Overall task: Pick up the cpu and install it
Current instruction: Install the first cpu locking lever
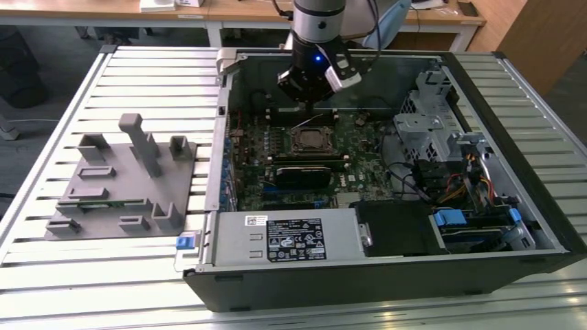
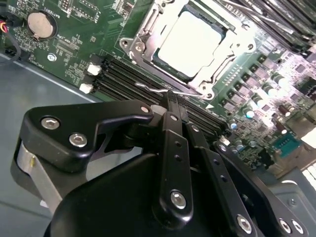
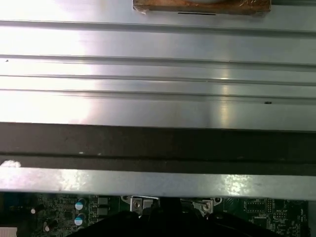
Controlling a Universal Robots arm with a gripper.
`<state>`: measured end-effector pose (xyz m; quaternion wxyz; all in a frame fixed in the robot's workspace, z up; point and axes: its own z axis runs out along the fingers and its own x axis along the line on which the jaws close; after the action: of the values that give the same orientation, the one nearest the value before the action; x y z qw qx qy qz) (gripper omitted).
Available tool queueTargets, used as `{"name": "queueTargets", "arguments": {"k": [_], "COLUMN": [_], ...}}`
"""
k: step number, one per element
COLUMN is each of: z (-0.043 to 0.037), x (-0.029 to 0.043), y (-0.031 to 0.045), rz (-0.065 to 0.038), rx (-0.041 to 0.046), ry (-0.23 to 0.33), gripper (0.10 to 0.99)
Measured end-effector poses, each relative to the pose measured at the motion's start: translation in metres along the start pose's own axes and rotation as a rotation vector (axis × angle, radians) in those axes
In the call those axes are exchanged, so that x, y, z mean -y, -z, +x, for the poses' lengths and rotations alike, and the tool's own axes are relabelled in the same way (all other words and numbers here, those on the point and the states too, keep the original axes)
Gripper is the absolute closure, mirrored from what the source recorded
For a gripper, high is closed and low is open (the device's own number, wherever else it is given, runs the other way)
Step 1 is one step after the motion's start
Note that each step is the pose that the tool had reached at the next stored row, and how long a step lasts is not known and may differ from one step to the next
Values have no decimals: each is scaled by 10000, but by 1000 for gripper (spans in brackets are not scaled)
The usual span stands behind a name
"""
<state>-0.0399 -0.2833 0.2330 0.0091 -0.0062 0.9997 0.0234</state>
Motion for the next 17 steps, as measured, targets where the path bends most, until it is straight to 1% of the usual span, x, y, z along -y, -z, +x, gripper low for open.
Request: {"name": "queueTargets", "arguments": {"k": [8, 17], "z": [-77, -138], "x": [-18, -35], "y": [-48, -88], "rz": [-1, 23], "rx": [-3, -3], "ry": [50, 52], "gripper": [965, 965]}}
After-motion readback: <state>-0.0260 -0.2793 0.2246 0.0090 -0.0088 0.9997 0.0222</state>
